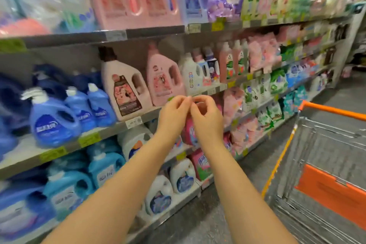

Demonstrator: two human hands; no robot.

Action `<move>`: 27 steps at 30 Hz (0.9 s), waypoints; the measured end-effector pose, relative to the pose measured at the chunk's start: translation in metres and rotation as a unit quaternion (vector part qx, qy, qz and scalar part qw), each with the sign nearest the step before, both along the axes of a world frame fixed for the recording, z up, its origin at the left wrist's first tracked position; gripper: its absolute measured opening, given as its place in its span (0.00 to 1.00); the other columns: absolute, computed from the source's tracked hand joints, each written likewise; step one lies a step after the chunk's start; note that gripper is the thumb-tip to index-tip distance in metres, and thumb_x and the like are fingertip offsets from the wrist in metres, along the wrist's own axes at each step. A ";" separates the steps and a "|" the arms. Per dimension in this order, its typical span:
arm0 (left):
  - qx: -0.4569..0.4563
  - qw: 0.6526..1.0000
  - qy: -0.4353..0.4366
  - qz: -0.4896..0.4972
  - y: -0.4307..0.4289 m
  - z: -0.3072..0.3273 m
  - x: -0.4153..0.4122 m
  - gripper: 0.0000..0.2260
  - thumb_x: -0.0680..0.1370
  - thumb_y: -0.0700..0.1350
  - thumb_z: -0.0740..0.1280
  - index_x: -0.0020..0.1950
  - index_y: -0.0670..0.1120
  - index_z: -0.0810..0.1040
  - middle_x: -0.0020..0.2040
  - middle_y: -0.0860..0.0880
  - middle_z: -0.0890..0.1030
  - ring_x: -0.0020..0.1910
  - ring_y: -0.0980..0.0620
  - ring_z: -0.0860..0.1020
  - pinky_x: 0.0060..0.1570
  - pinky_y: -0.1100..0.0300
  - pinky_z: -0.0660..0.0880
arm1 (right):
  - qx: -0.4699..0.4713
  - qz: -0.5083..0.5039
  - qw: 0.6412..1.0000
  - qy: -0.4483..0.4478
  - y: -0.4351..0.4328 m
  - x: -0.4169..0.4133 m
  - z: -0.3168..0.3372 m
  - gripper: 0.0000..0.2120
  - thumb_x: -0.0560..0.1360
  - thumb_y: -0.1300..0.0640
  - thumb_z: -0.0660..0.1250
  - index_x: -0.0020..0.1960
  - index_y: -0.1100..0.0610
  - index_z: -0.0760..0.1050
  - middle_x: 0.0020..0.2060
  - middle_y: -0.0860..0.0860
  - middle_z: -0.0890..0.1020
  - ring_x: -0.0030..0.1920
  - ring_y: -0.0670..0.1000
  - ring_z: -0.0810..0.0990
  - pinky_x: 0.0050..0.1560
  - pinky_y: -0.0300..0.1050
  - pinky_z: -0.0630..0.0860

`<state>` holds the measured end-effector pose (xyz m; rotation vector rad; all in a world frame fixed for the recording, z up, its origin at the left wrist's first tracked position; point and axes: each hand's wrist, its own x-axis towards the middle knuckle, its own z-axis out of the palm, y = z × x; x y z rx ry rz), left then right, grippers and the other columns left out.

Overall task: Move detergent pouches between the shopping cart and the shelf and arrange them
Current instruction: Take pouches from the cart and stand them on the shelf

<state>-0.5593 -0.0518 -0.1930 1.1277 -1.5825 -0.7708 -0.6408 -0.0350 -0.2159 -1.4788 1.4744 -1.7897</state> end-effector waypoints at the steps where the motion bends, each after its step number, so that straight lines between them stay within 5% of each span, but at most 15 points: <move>1: -0.018 1.000 -0.017 0.016 -0.013 0.012 0.023 0.11 0.80 0.46 0.60 0.39 0.52 0.76 0.37 0.51 0.80 0.42 0.47 0.79 0.48 0.51 0.76 | -0.017 0.010 1.000 0.002 -0.015 0.018 0.010 0.02 0.76 0.52 0.64 0.48 0.49 0.74 0.39 0.43 0.80 0.42 0.45 0.79 0.43 0.40 0.75; 7: -0.113 0.985 -0.082 0.102 -0.094 0.080 0.149 0.09 0.79 0.47 0.61 0.39 0.53 0.74 0.33 0.56 0.76 0.36 0.55 0.76 0.42 0.58 0.72 | -0.078 0.064 0.995 0.024 -0.102 0.118 0.067 0.04 0.75 0.52 0.65 0.49 0.47 0.72 0.38 0.39 0.77 0.40 0.37 0.75 0.38 0.28 0.67; 12: -0.155 0.975 -0.091 0.132 -0.158 0.130 0.215 0.01 0.77 0.48 0.64 0.47 0.53 0.74 0.38 0.54 0.79 0.42 0.49 0.81 0.50 0.50 0.77 | -0.133 0.098 0.986 0.018 -0.170 0.175 0.123 0.09 0.74 0.51 0.66 0.53 0.48 0.72 0.40 0.41 0.77 0.45 0.45 0.78 0.51 0.47 0.76; 17: -0.165 0.963 -0.109 0.185 -0.234 0.184 0.257 0.18 0.77 0.50 0.65 0.64 0.48 0.67 0.47 0.47 0.77 0.53 0.41 0.78 0.56 0.44 0.74 | -0.130 0.158 0.975 0.090 -0.257 0.210 0.183 0.18 0.75 0.47 0.66 0.61 0.51 0.69 0.43 0.43 0.76 0.50 0.50 0.77 0.55 0.50 0.74; 22: -0.122 0.922 -0.216 0.298 -0.311 0.227 0.291 0.29 0.76 0.53 0.66 0.73 0.47 0.59 0.61 0.44 0.76 0.60 0.43 0.74 0.54 0.58 0.68 | -0.067 0.221 0.953 0.197 -0.364 0.244 0.247 0.29 0.76 0.48 0.65 0.72 0.55 0.59 0.63 0.55 0.74 0.61 0.56 0.74 0.51 0.43 0.67; 25: -0.102 0.926 -0.202 0.303 -0.353 0.240 0.315 0.32 0.75 0.48 0.69 0.73 0.46 0.57 0.65 0.46 0.73 0.61 0.47 0.74 0.53 0.63 0.67 | -0.025 0.287 0.939 0.187 -0.419 0.269 0.273 0.32 0.76 0.51 0.65 0.73 0.58 0.54 0.66 0.56 0.72 0.52 0.51 0.74 0.45 0.39 0.67; 27: -0.088 0.931 -0.185 0.301 -0.379 0.246 0.328 0.38 0.72 0.45 0.71 0.75 0.48 0.52 0.68 0.47 0.69 0.62 0.48 0.72 0.59 0.61 0.68 | 0.010 0.306 0.935 0.179 -0.453 0.288 0.282 0.33 0.76 0.49 0.65 0.72 0.59 0.53 0.65 0.57 0.71 0.54 0.52 0.73 0.51 0.42 0.68</move>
